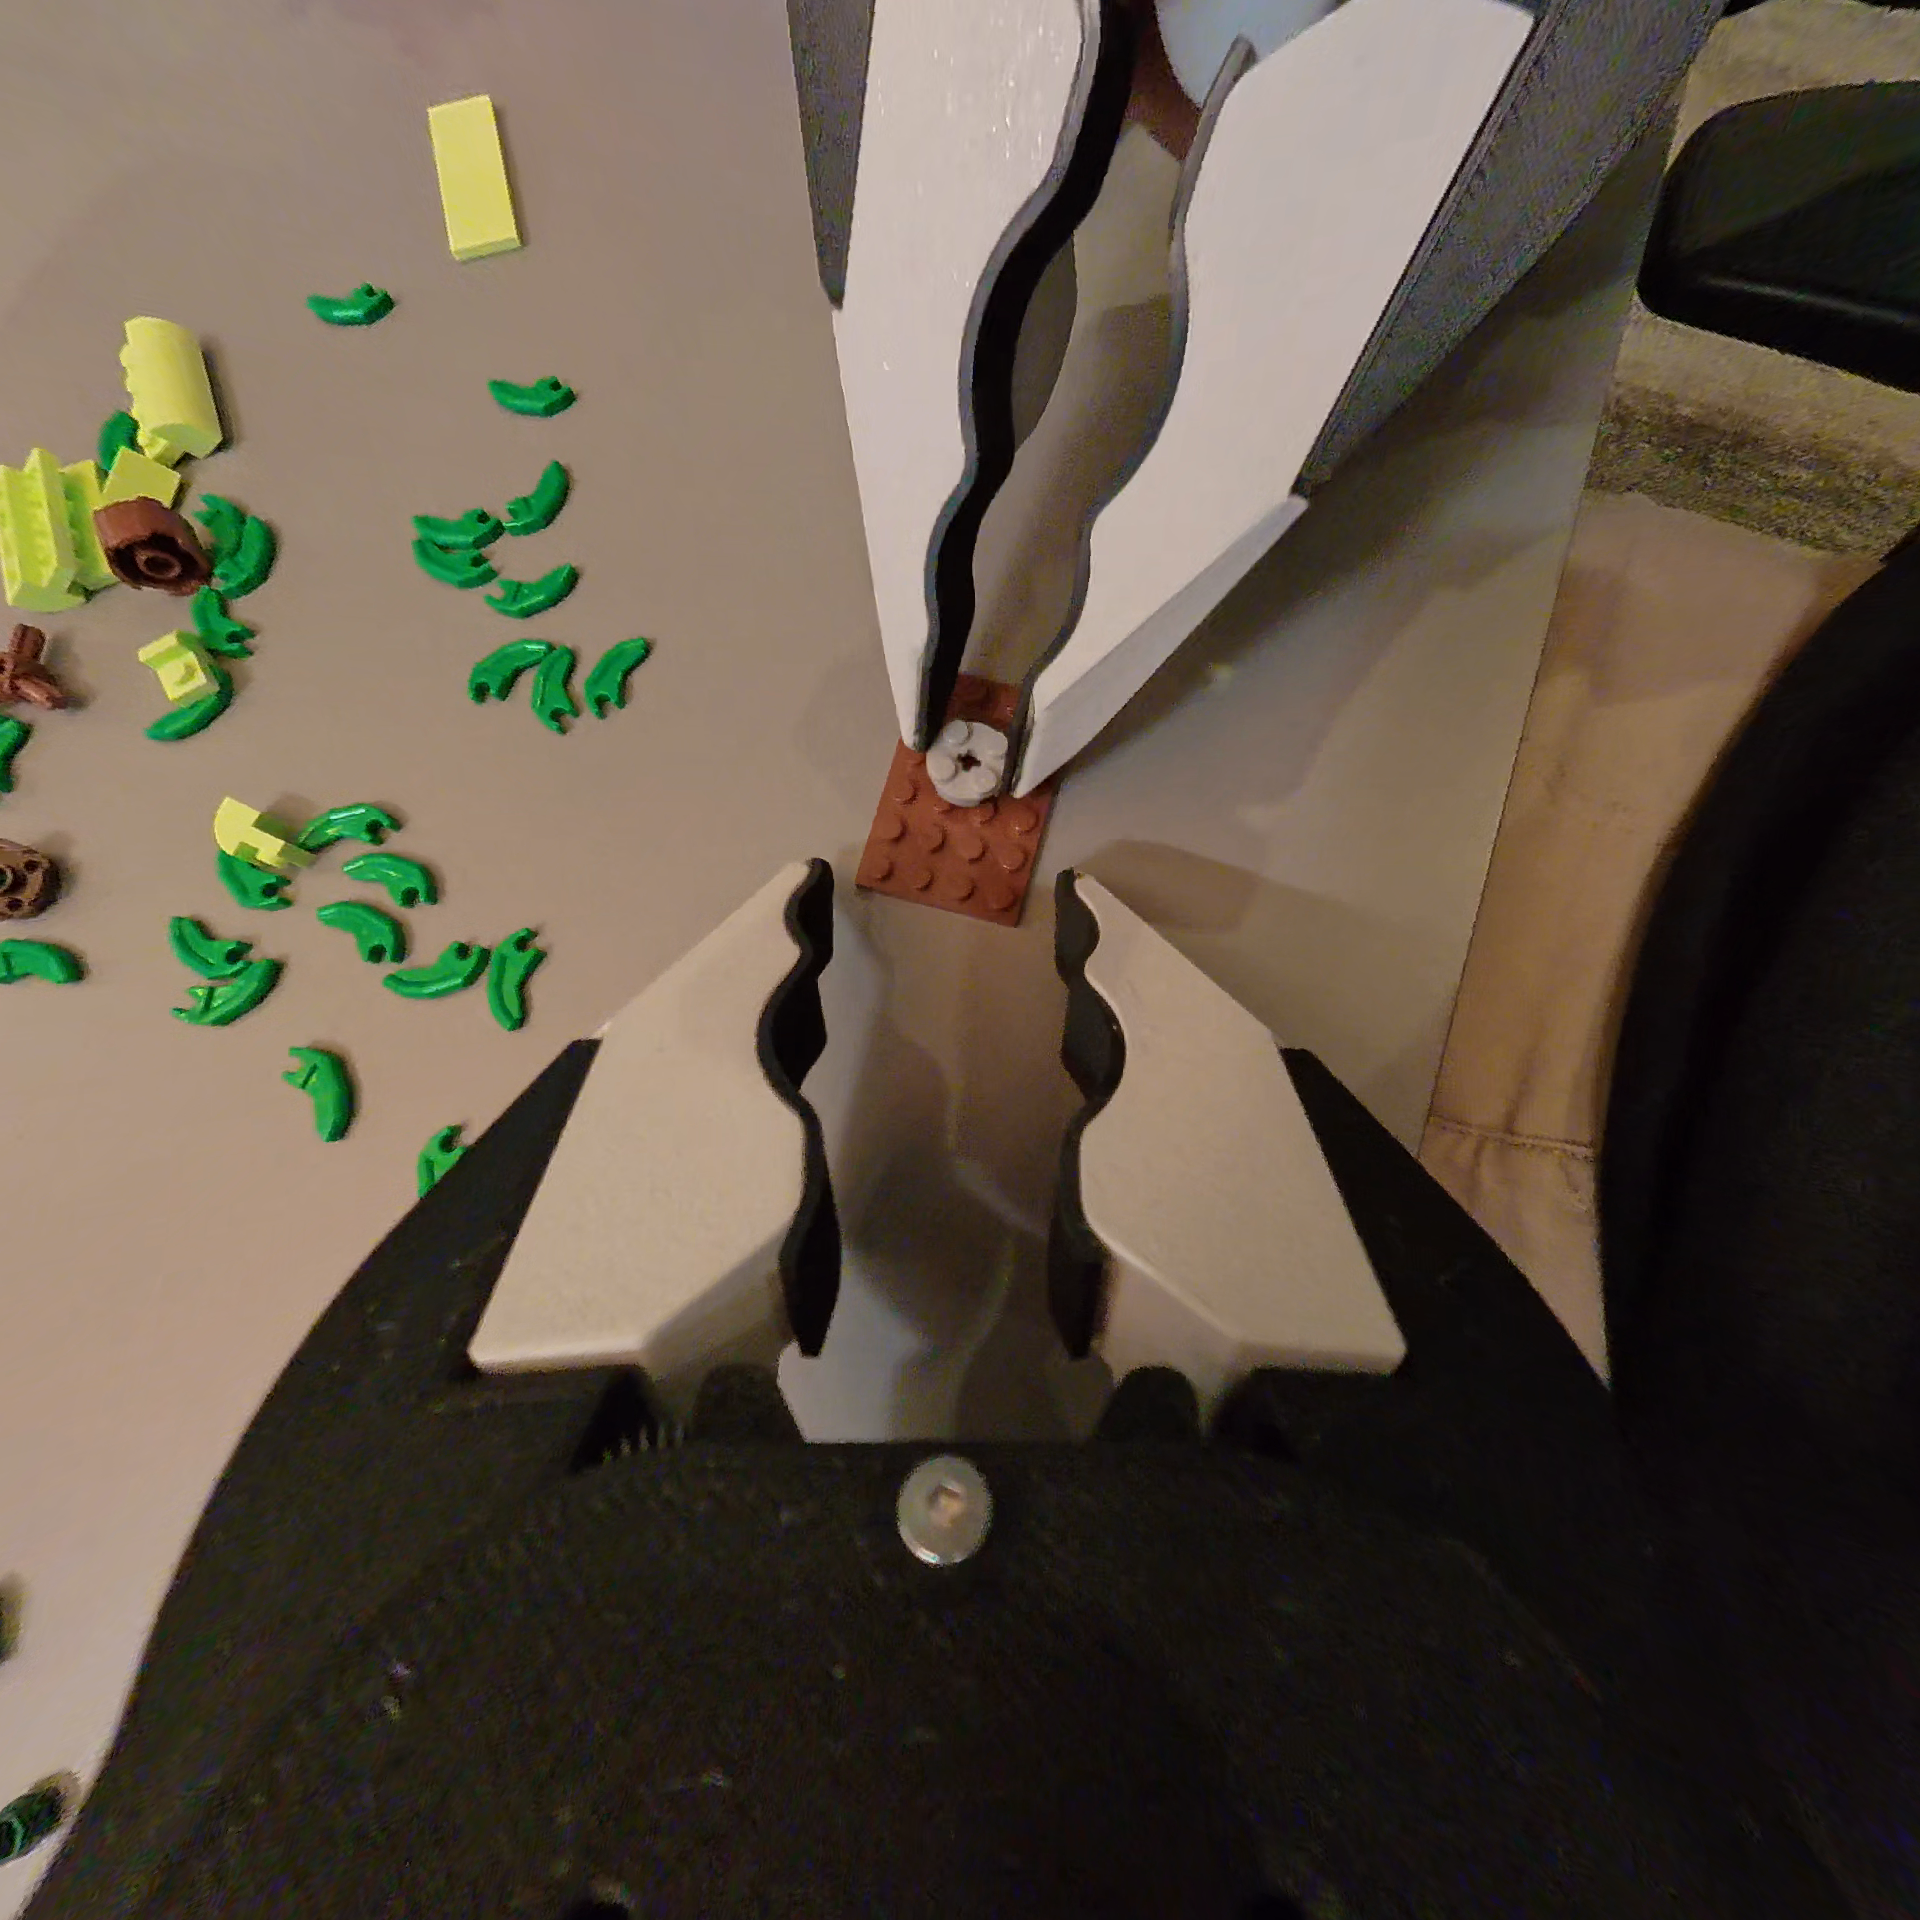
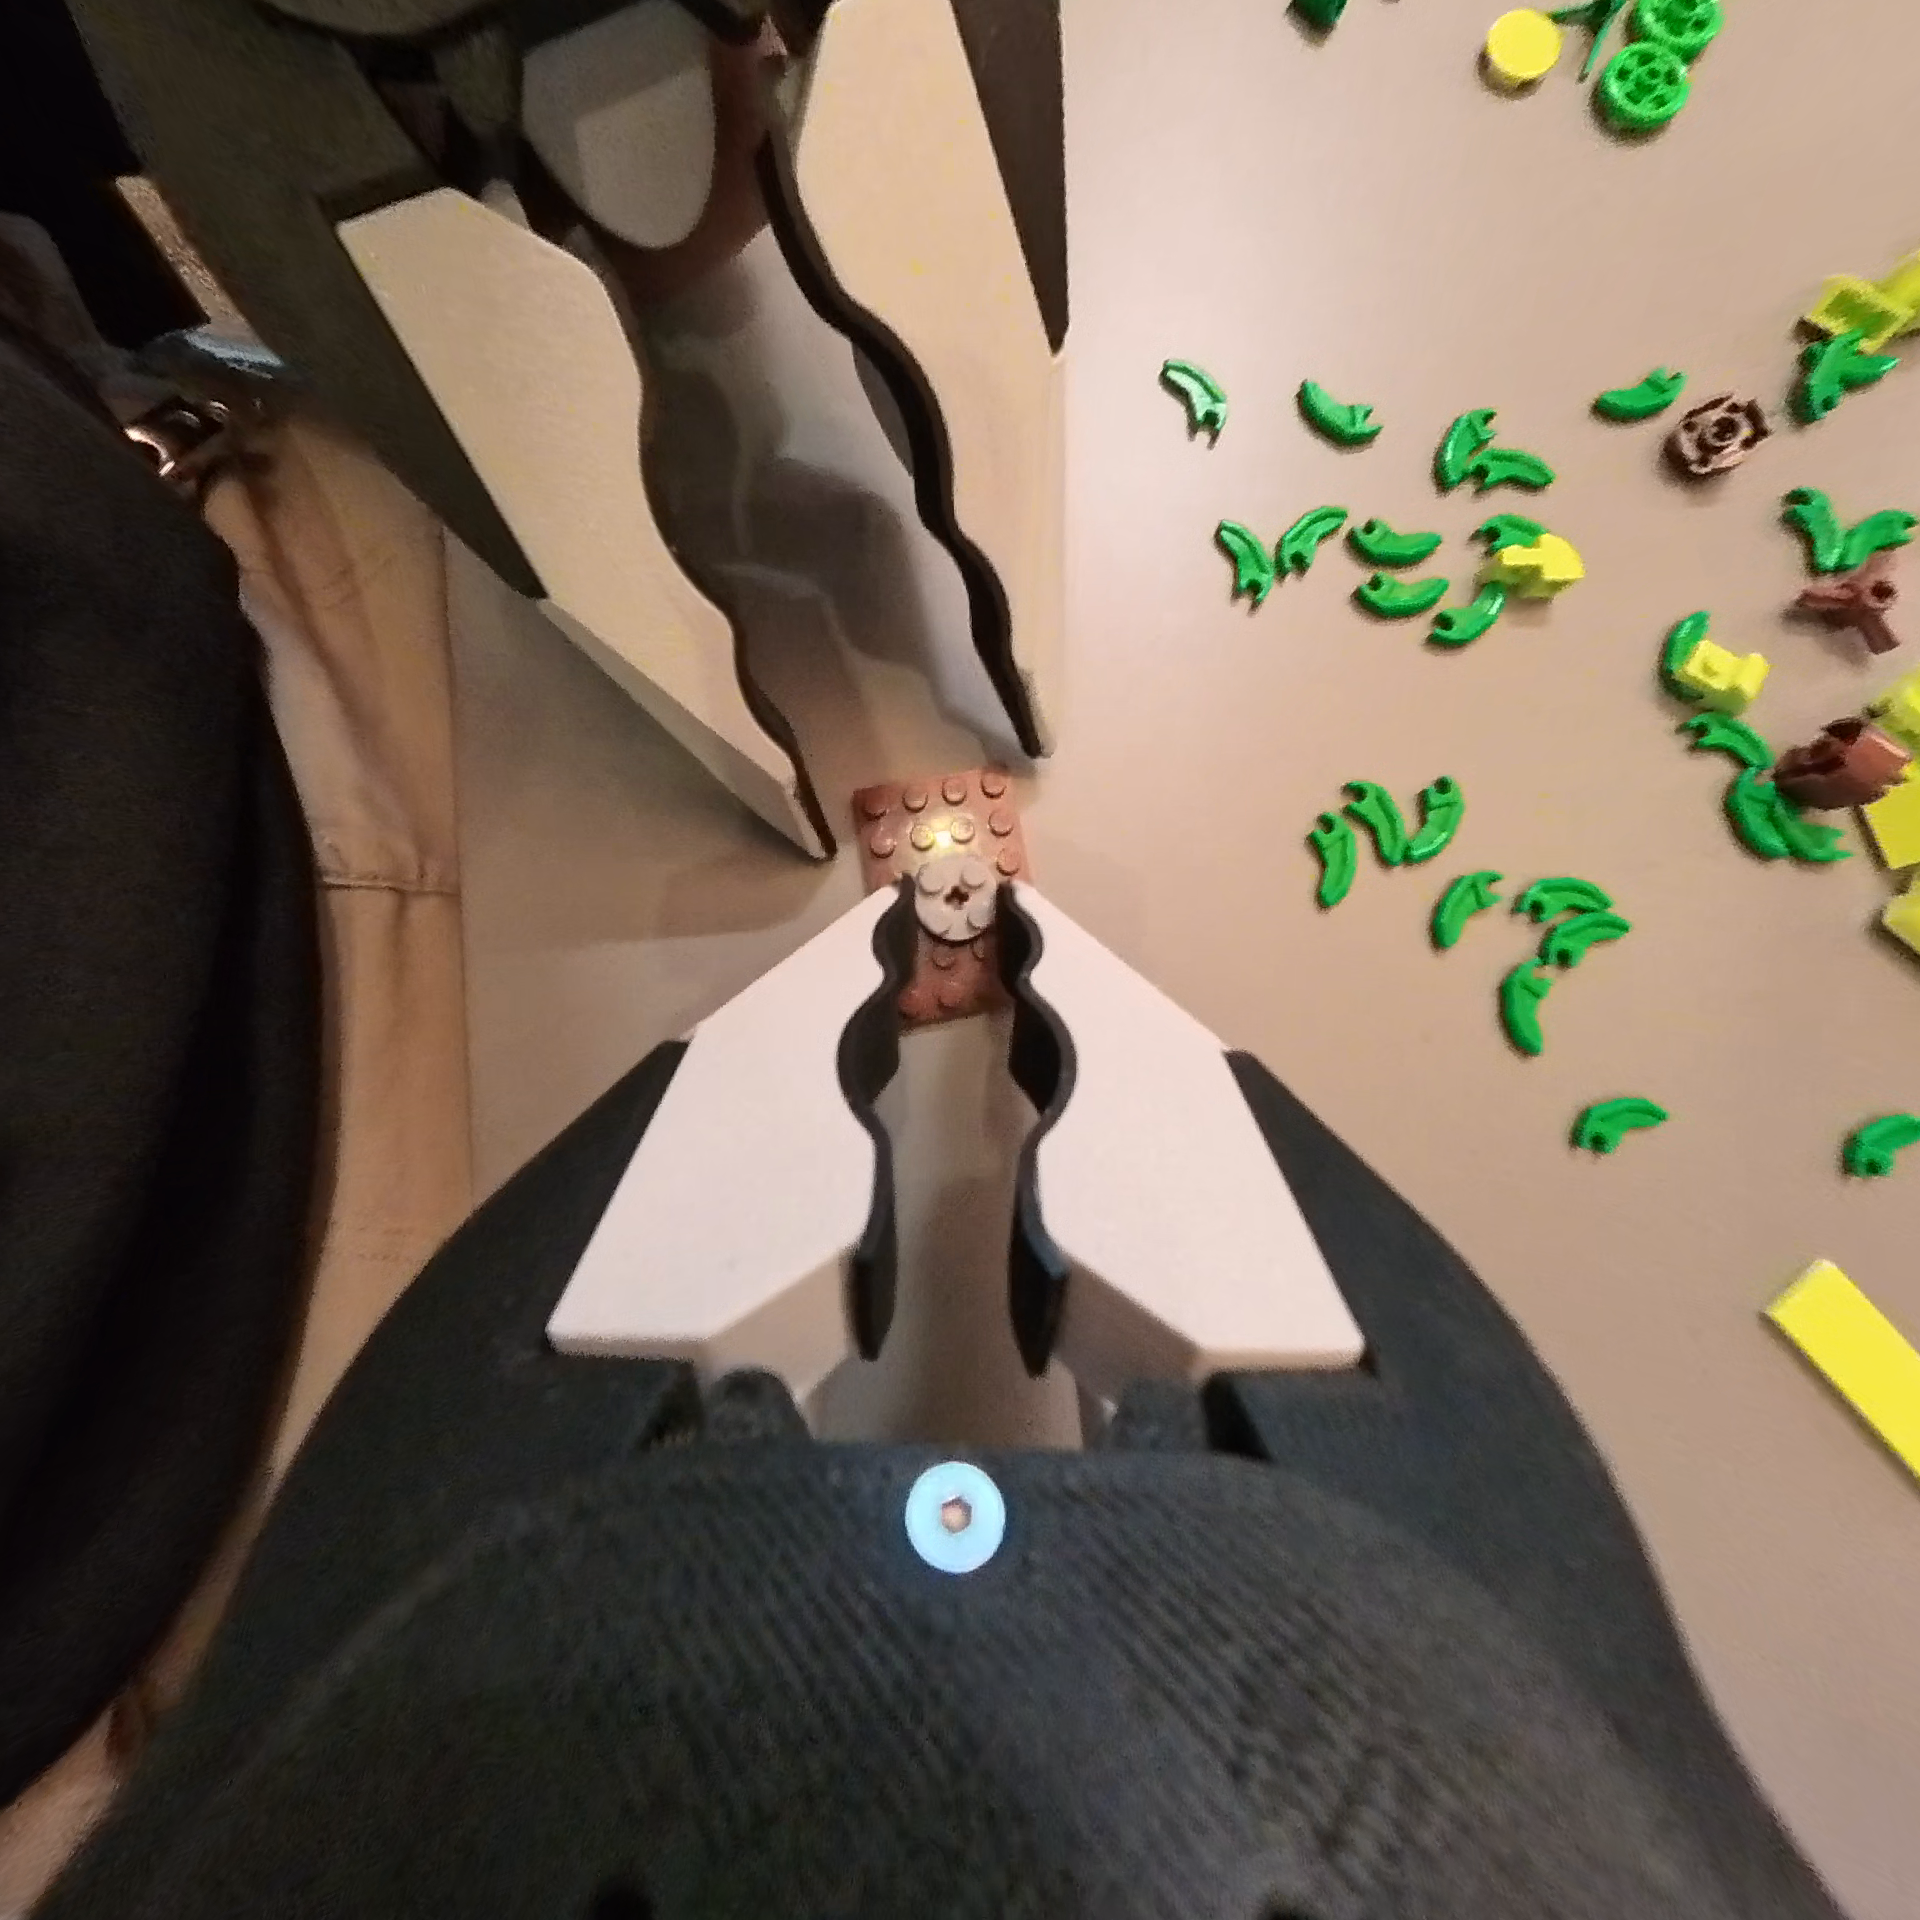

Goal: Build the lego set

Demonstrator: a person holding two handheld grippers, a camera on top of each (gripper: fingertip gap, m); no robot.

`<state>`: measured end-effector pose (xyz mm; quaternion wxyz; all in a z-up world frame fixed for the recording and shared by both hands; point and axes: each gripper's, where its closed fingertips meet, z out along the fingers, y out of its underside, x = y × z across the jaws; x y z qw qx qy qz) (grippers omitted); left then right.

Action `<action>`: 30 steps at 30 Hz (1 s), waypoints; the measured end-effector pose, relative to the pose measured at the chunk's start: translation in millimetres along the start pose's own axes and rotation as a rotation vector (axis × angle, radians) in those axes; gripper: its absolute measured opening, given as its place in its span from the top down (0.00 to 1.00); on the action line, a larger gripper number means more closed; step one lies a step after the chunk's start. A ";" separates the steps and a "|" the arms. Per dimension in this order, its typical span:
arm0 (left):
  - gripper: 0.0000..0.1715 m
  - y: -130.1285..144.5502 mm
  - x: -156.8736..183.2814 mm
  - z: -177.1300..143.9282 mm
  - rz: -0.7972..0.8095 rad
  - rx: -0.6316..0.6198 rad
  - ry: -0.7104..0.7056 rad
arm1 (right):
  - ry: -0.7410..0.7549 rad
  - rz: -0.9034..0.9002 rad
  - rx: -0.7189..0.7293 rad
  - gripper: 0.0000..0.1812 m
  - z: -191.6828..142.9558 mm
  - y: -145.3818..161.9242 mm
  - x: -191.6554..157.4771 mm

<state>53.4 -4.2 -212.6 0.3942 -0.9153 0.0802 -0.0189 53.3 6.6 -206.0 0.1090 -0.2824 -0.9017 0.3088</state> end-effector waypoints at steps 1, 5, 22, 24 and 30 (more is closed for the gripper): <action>0.76 0.2 0.1 0.1 -0.002 -0.001 0.002 | -0.001 -0.001 -0.004 0.93 0.7 0.6 0.0; 0.76 0.7 0.5 0.6 -0.009 -0.006 0.011 | -0.004 -0.010 -0.002 0.93 1.2 -1.1 -0.9; 0.76 1.7 0.7 1.6 -0.046 -0.014 0.046 | -0.001 -0.036 -0.011 0.96 -4.2 -8.0 -0.5; 0.76 1.7 0.7 1.6 -0.047 -0.013 0.046 | -0.003 -0.039 -0.025 1.00 -2.4 -7.2 0.7; 0.76 1.9 0.7 1.6 -0.046 -0.014 0.045 | -0.014 -0.040 -0.078 1.00 1.7 -1.6 1.7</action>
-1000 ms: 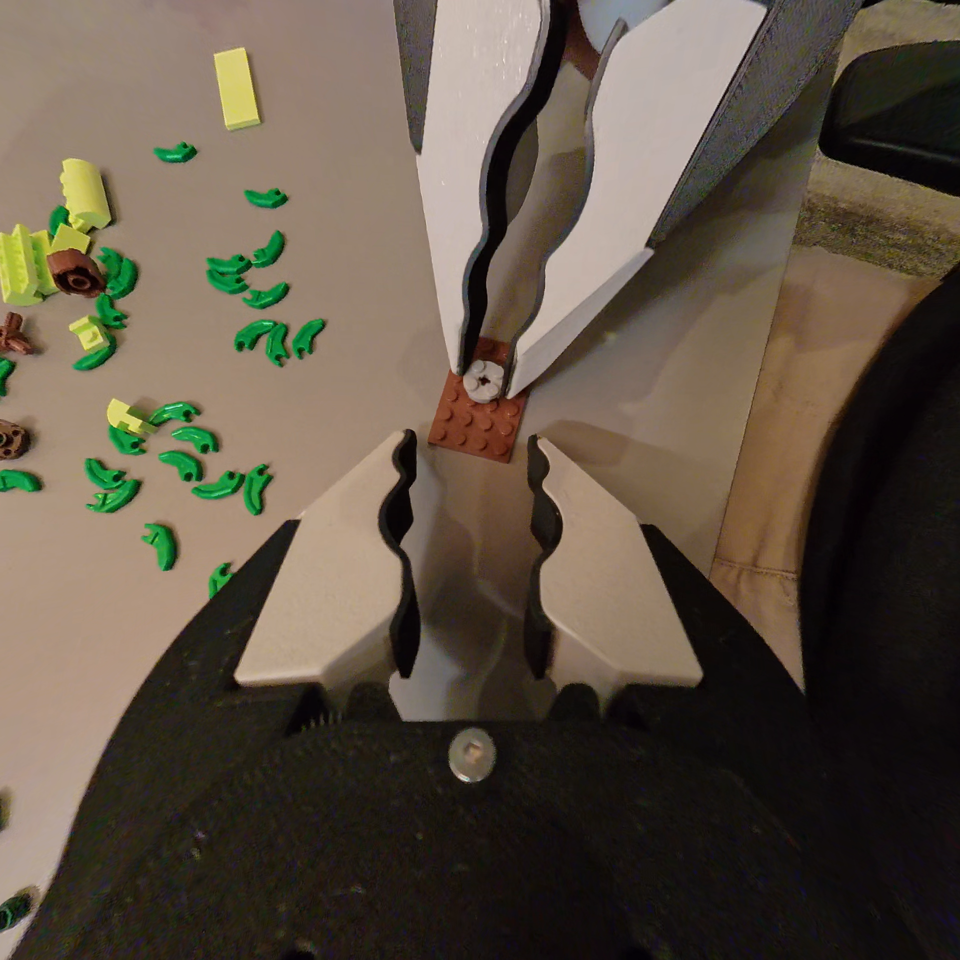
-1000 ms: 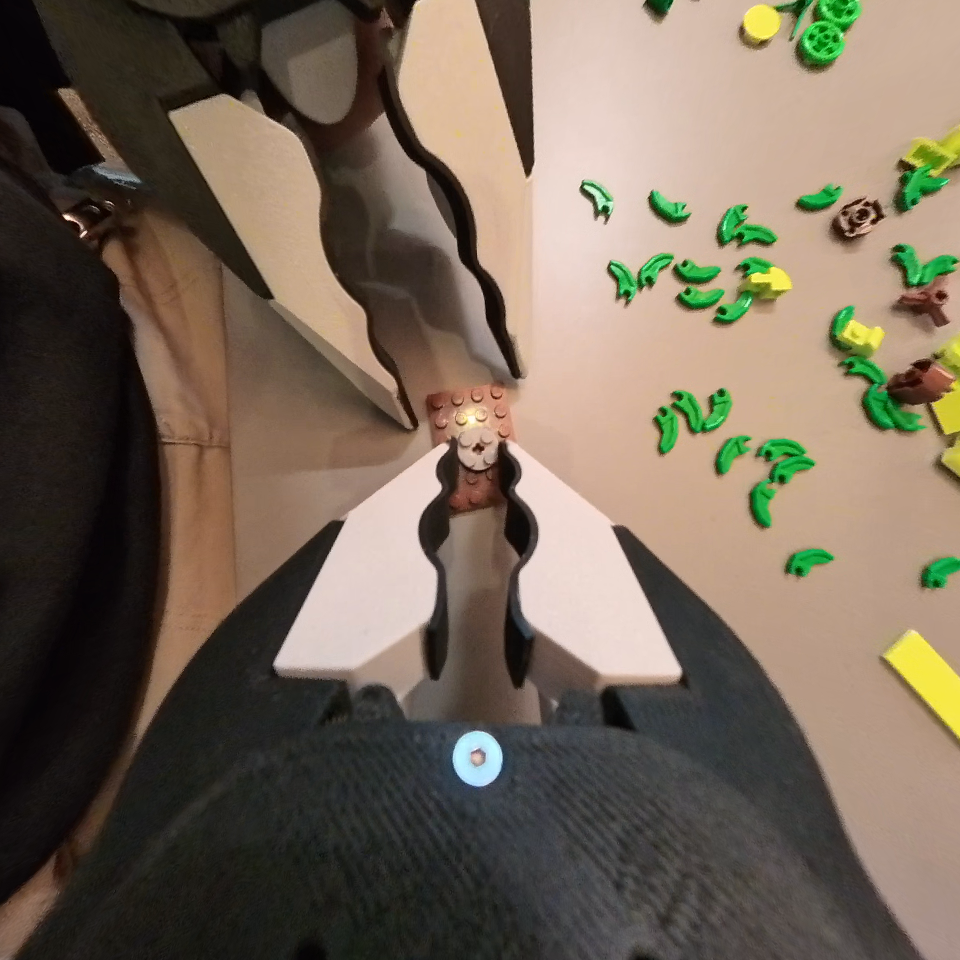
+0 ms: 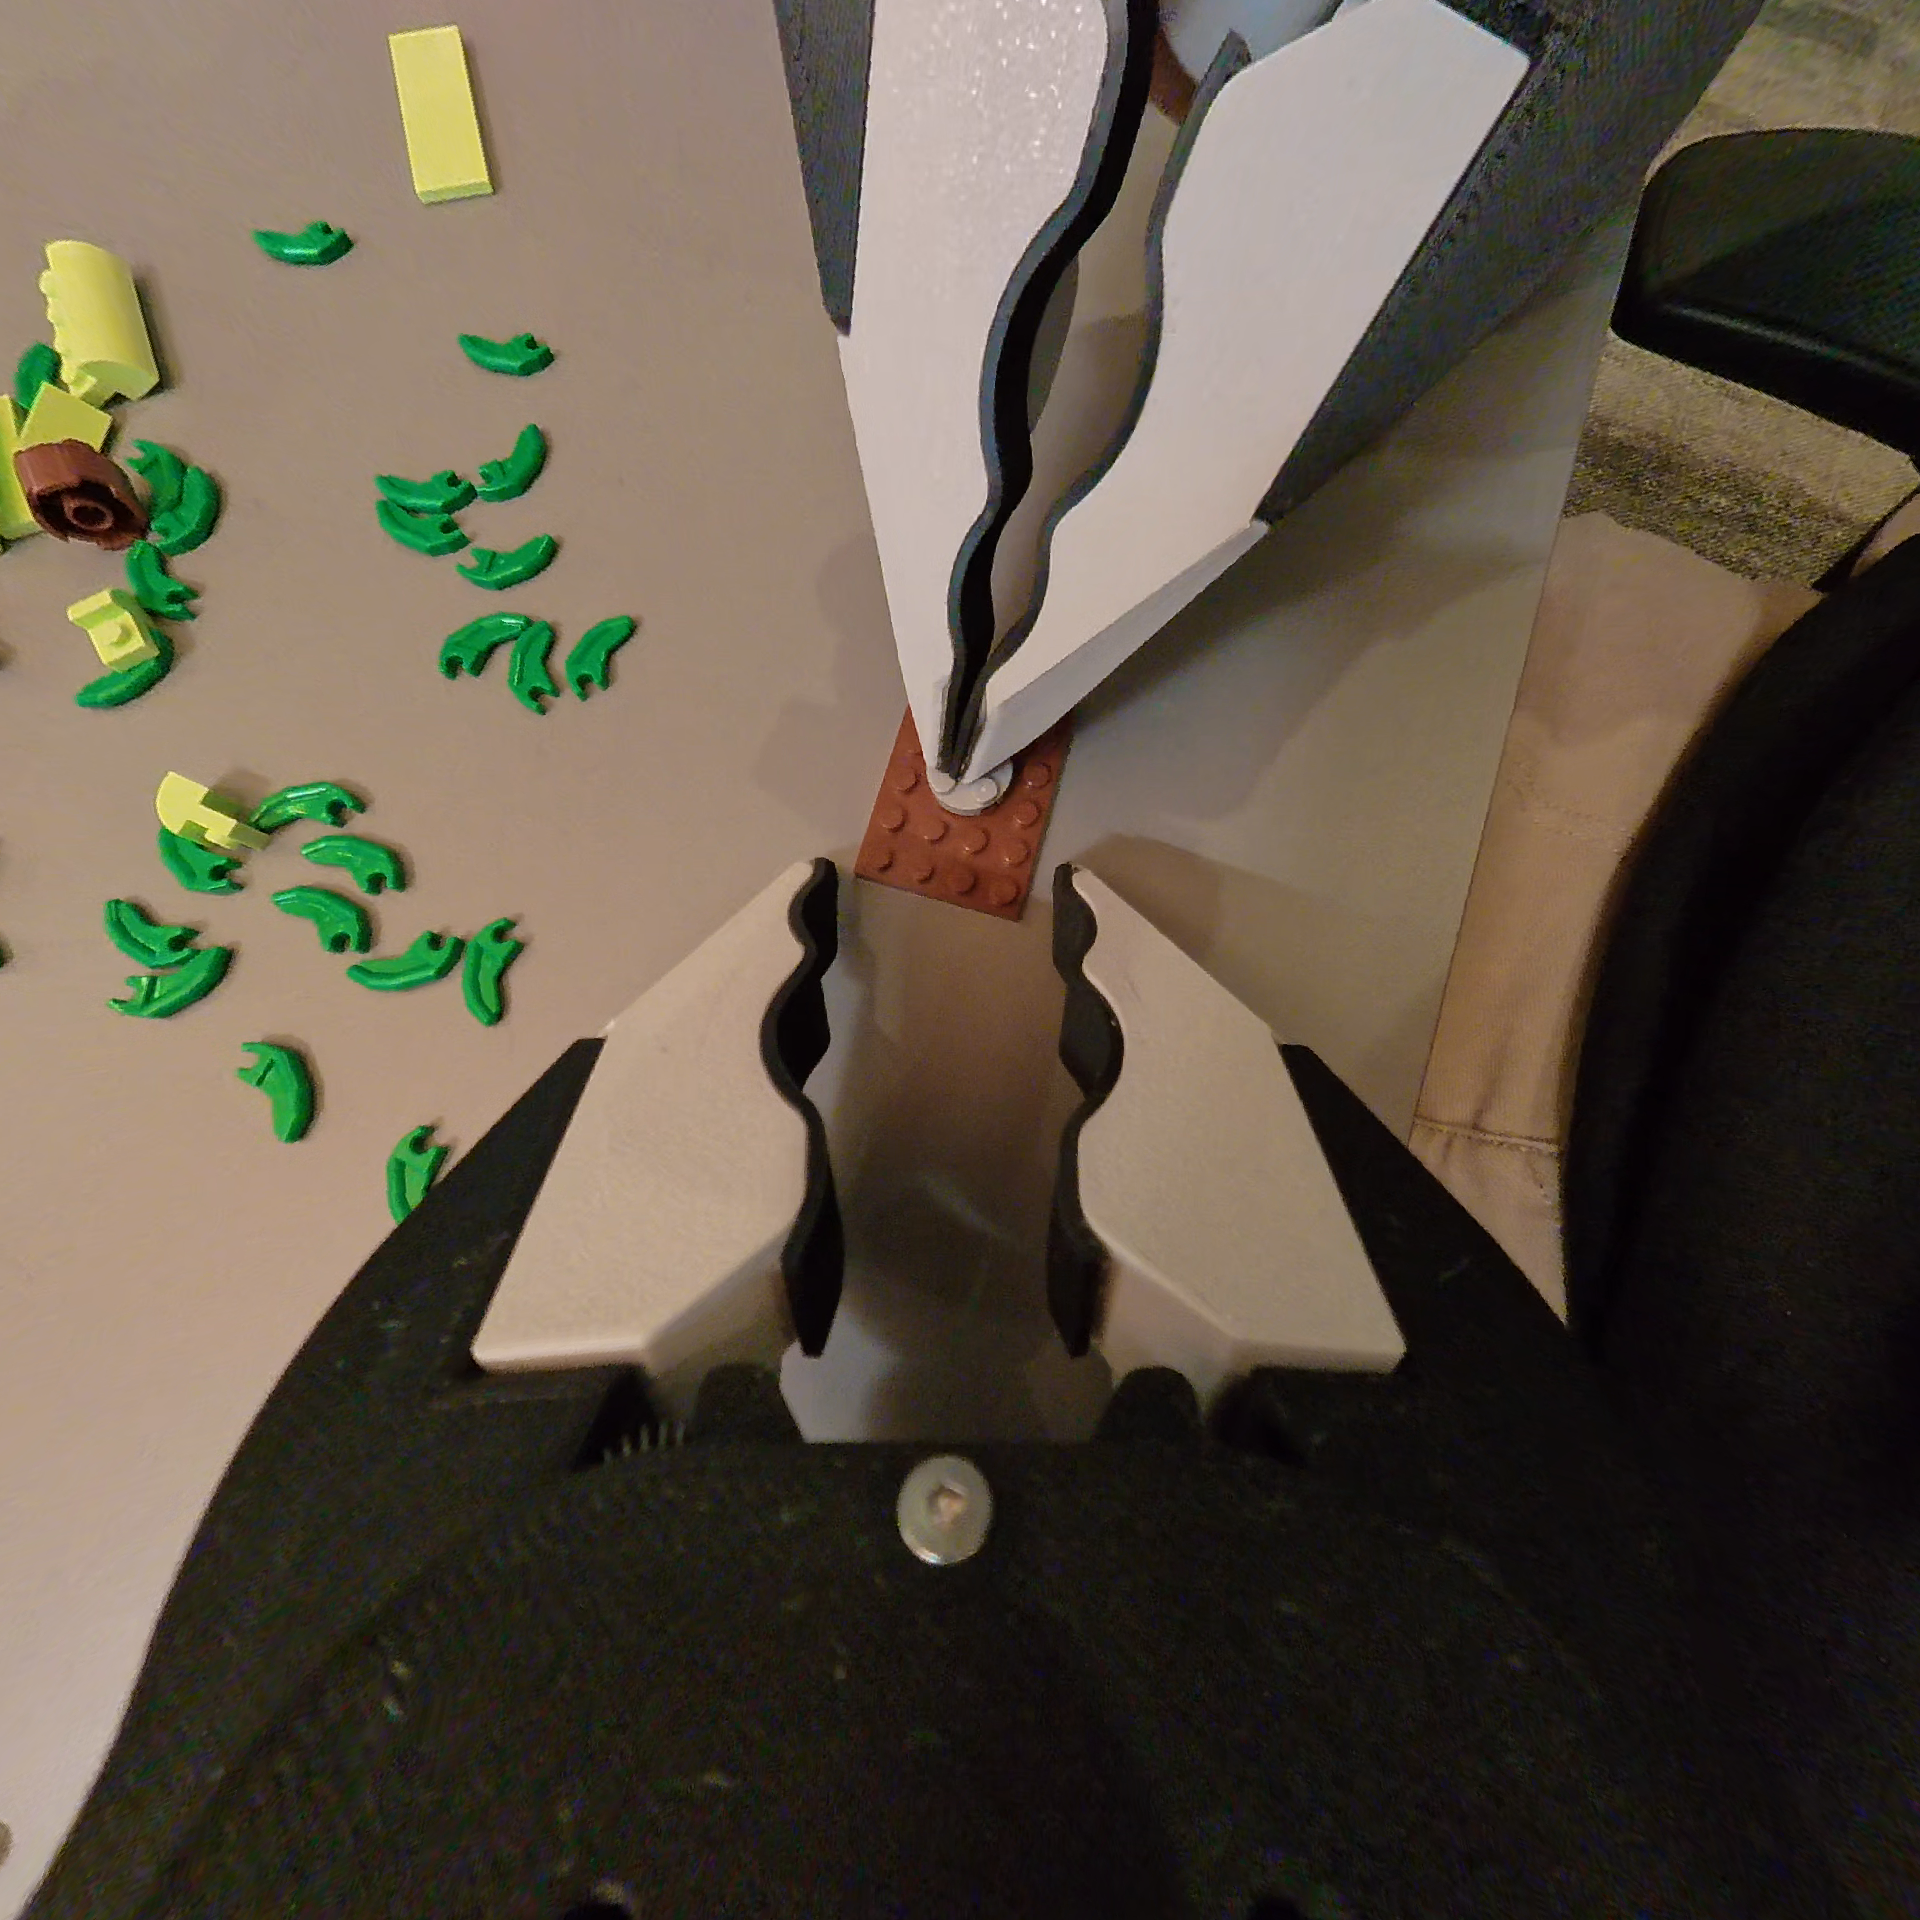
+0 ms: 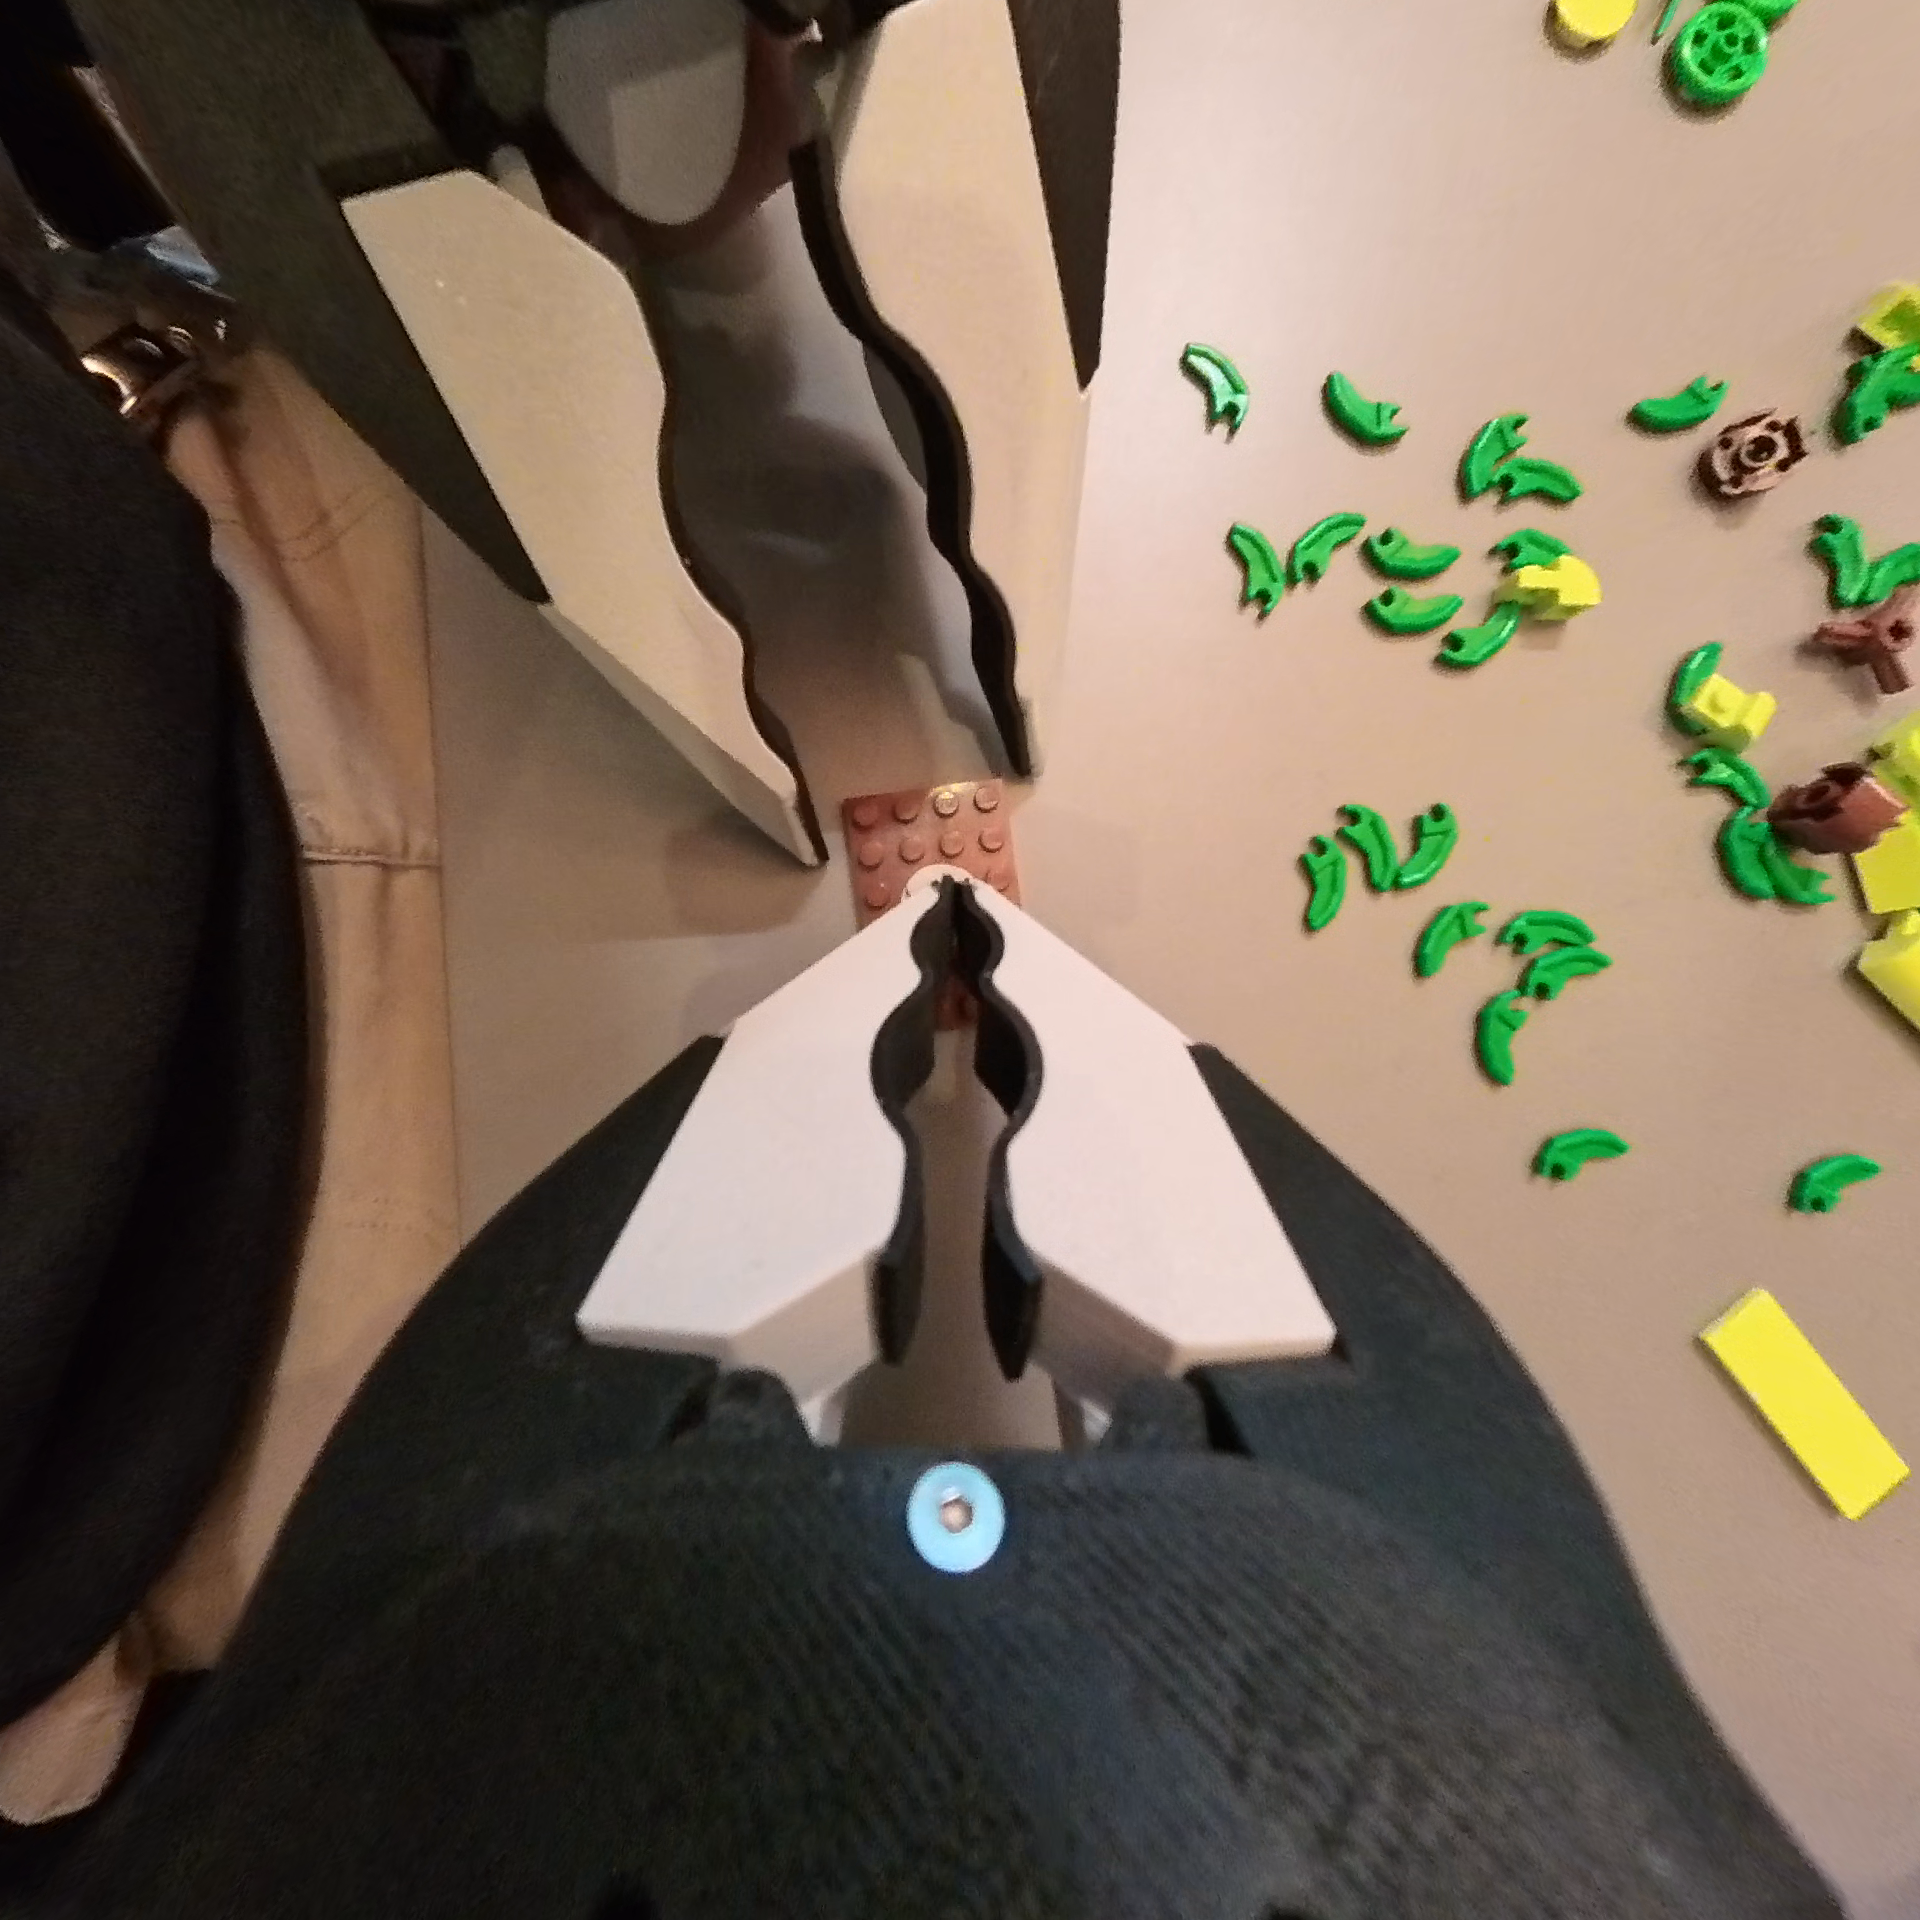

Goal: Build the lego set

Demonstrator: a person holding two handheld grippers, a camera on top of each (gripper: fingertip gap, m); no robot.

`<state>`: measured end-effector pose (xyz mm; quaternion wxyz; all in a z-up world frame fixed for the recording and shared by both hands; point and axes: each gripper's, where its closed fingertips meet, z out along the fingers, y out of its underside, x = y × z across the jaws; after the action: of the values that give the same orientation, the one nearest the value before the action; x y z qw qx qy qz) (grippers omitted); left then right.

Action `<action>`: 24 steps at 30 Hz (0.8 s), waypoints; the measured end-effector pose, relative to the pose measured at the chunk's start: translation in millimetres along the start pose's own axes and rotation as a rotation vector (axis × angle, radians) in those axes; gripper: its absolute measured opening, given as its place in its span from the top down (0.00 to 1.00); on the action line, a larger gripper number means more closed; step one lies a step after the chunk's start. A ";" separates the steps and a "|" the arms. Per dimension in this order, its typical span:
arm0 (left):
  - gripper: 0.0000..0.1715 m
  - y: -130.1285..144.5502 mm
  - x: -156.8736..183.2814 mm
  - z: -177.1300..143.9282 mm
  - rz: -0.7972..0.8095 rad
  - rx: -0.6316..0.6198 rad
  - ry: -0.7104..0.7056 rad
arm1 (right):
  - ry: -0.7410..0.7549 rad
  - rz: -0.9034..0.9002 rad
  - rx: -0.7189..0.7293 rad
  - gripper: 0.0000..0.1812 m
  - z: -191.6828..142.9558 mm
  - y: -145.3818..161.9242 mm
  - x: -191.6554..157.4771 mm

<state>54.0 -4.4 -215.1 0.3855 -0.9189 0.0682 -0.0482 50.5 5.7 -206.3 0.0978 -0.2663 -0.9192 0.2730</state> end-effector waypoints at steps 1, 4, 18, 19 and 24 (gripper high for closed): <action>0.77 0.1 -0.1 0.1 -0.001 0.000 0.000 | 0.001 0.001 -0.004 1.00 0.1 0.1 0.1; 0.77 0.0 -0.4 0.1 -0.003 0.000 0.000 | 0.002 0.011 -0.009 1.00 0.3 0.7 -0.1; 0.79 0.1 -2.0 0.4 -0.015 0.000 -0.003 | 0.286 -0.164 -0.031 1.00 1.1 1.8 -0.1; 0.79 0.1 -2.0 0.4 -0.015 0.000 -0.003 | 0.312 -0.181 -0.035 1.00 1.0 1.7 0.1; 0.79 0.1 -1.8 0.4 -0.009 0.000 -0.007 | 0.332 -0.099 0.034 1.00 -1.3 -0.9 1.1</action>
<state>52.3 -3.9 -215.5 0.3854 -0.9195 0.0627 -0.0464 49.6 6.2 -204.7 0.2662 -0.2607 -0.8976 0.2356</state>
